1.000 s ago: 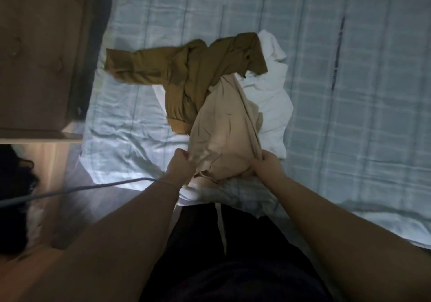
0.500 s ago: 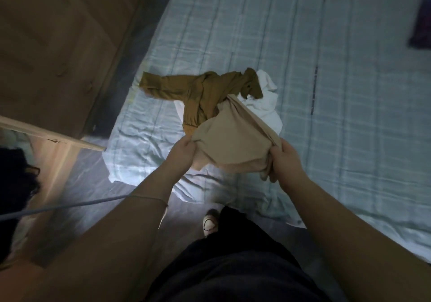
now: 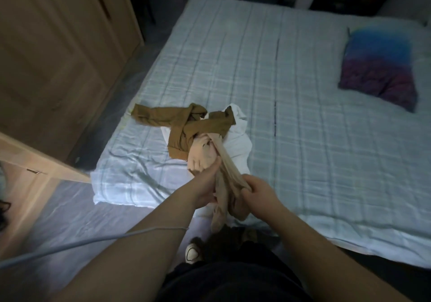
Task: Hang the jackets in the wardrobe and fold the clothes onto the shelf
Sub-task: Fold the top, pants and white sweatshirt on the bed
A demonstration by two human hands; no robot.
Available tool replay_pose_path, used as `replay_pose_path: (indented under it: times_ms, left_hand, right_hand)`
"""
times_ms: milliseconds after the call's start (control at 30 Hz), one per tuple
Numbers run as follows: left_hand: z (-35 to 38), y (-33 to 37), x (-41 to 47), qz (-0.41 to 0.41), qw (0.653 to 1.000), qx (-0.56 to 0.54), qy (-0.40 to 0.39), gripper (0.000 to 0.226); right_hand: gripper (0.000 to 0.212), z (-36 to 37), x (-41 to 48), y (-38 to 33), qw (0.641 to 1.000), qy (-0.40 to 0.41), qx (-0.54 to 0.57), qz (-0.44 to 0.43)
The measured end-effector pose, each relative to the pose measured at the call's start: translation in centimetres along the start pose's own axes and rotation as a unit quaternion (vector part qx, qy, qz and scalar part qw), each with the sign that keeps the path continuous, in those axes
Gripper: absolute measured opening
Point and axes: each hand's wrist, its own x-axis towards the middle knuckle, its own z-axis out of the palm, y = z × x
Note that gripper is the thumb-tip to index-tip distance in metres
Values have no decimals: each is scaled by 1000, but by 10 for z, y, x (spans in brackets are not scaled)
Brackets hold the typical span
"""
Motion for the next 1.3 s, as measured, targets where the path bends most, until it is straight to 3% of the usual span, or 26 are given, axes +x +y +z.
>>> replay_pose_path:
  times_ms: [100,233,333,433,500,600,667,833,900,967,1033,1167,1233,1267,1300]
  left_hand:
    - [35,4,10,39,997,58,26,60]
    - [83,3,35,107,985,118,64,11]
    - [121,-5,65,129,969,184,97,29]
    - [176,-9,86,151,956,235,91,23]
    - [216,-12,98,157,949,265,63,28]
    - [265,-18,119,166,926,338,27,61]
    - [292,-18,127,177,910,376,-2,65]
    - [321,-22,134,151,886,437,-39,66]
    - [326,-18,131,156,871,464,-40,63]
    - [327,-10,130,162,854,491,-58,59]
    - [325,2,128,146,846,507,-77,59]
    - [315,22,122,77,848,501,-152,51]
    - [305,28,119,11,890,407,-204,28]
    - [299,31,119,-19,916,347,-200,28]
    - [293,36,119,-43,935,306,-175,41]
  right_hand:
    - [36,-19,-14,22,999,-25,-5,32]
    - [32,-56,-17,60,997,-67,-6,29]
    - [17,-91,-18,99,995,-95,-4,18]
    - [7,-140,-21,147,988,-67,104,94]
    - [9,-176,-18,177,964,8,212,157]
    - [10,-226,-5,207,904,49,344,249]
    - [13,-249,5,221,889,32,359,284]
    - [47,-282,25,245,885,-61,299,352]
    - [45,-287,30,246,882,-83,287,366]
    - [30,-286,35,246,856,-107,336,379]
    - [23,-282,40,244,845,-92,360,384]
    - [49,-285,46,222,822,-36,469,320]
    - [44,-288,47,217,817,-7,511,266]
    - [45,-290,46,212,817,10,519,251]
    - [51,-293,45,208,820,20,522,234]
